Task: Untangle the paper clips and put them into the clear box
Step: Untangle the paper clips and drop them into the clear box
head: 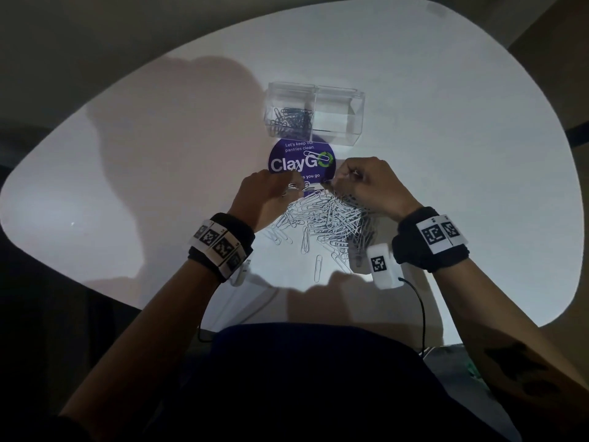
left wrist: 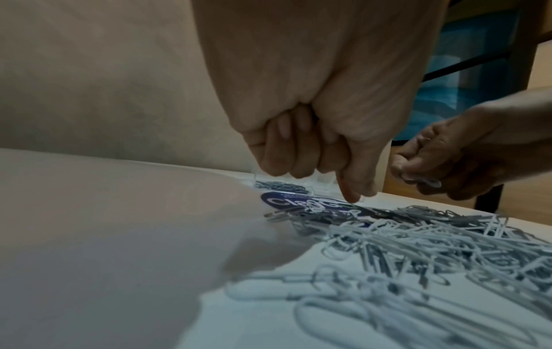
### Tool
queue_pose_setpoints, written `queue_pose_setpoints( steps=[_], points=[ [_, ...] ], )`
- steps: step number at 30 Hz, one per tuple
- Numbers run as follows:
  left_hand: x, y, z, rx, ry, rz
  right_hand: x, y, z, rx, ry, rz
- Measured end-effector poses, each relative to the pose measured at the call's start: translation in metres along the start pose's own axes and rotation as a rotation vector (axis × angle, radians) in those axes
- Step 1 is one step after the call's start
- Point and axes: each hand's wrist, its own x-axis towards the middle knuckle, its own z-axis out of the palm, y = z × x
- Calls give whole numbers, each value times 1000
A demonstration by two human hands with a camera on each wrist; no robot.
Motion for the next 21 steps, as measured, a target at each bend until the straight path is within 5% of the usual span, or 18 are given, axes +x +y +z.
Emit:
queue_pose_setpoints(
  steps=[5, 10, 15, 21],
  points=[
    [12, 12, 15, 101, -39, 41, -5, -11, 0, 451, -2, 145],
    [19, 18, 18, 179, -49, 66, -14, -16, 4, 891, -153, 230],
    [21, 25, 17, 124, -162, -19, -14, -16, 12, 898, -165, 254],
    [17, 24, 15, 126, -197, -10, -4, -10, 21, 423, 53, 133]
  ],
)
